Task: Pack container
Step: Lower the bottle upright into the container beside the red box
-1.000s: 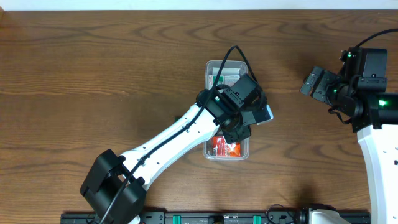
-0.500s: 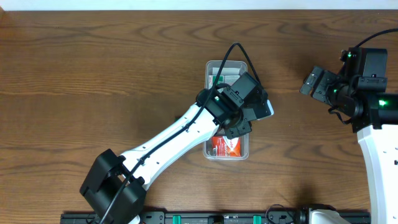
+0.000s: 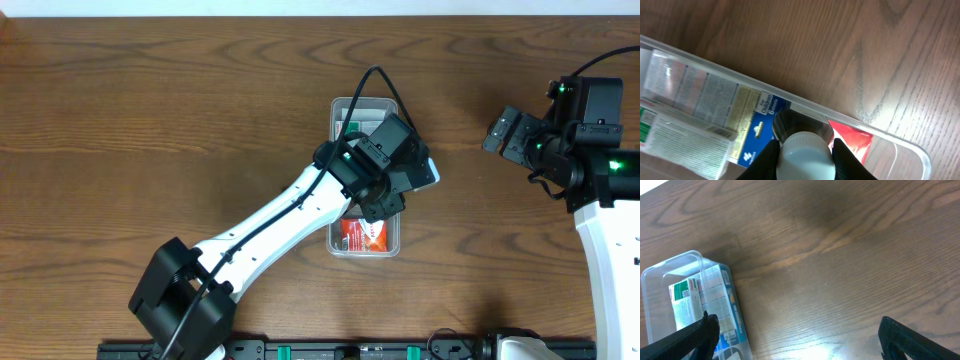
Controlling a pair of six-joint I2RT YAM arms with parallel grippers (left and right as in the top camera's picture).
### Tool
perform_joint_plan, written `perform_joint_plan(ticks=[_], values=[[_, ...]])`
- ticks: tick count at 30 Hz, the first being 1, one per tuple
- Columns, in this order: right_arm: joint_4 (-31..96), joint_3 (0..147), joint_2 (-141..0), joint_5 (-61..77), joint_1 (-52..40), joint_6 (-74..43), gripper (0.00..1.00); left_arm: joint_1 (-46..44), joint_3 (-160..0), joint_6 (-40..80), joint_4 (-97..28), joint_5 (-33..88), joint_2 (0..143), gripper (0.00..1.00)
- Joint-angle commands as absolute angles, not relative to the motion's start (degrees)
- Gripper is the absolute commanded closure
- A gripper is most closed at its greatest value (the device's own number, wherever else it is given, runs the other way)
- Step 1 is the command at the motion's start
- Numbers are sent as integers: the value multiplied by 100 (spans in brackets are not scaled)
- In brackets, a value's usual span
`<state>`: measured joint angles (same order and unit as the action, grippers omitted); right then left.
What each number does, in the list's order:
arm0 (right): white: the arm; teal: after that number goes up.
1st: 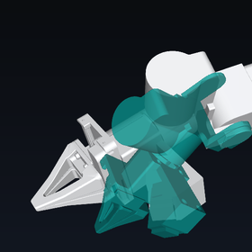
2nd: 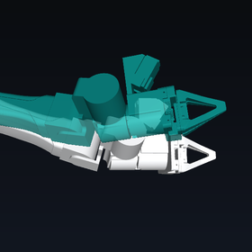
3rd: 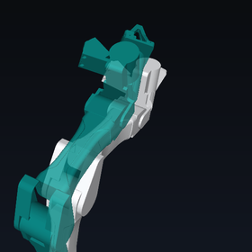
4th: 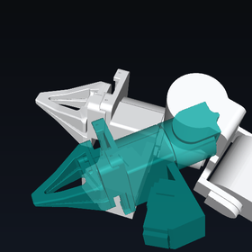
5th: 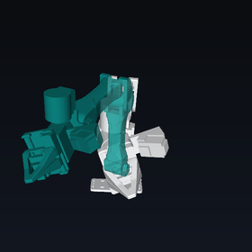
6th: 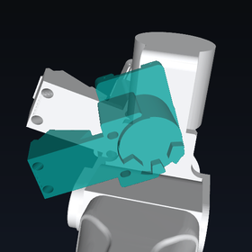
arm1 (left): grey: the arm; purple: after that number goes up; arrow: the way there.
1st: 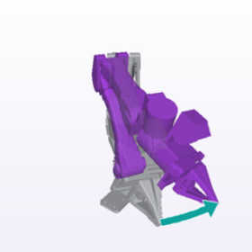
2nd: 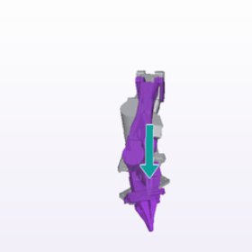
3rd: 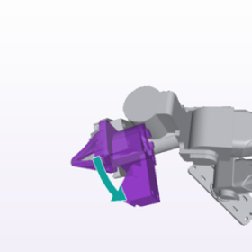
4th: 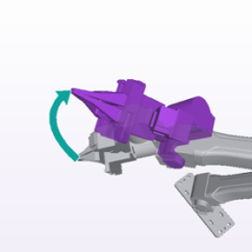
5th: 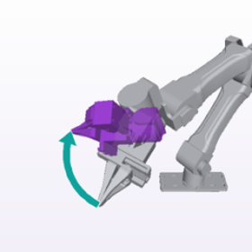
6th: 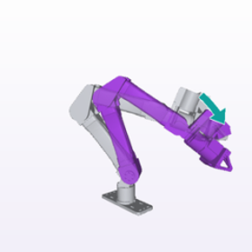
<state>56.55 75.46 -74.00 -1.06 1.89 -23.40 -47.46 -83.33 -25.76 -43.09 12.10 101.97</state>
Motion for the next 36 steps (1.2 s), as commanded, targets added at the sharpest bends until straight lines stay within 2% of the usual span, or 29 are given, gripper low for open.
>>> perform_joint_plan(ticks=[1, 36], values=[[5662, 7566, -7389, -126, 244, -2309, 1, -4733, -8261, -2388, -4324, 1481, 10289, 78], [5662, 7566, -7389, -126, 244, -2309, 1, -4720, -8278, -2416, -4097, 952, 9850, 78]])
